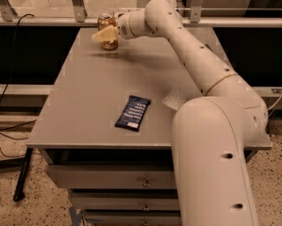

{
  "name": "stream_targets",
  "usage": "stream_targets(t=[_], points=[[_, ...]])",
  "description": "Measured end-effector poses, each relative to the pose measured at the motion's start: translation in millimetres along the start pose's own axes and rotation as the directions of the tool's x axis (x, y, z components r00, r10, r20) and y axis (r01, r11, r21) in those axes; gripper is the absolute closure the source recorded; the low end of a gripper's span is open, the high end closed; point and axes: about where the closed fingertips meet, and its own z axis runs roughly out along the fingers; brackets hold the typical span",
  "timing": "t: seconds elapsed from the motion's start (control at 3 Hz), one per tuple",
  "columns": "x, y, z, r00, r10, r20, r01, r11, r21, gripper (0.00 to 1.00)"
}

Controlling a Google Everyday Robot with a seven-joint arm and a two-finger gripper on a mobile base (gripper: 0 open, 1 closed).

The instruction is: Knock orange can over

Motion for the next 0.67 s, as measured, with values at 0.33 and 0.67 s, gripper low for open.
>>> stream_targets(t=[0.33,0.67], points=[[-0.1,-0.5,3.7,1.000,0.016,-0.002,-0.016,0.9999,0.001,0.39],[-2.4,-1.9,-1.7,1.000,0.025,0.013,-0.025,0.9997,-0.005,0.62]])
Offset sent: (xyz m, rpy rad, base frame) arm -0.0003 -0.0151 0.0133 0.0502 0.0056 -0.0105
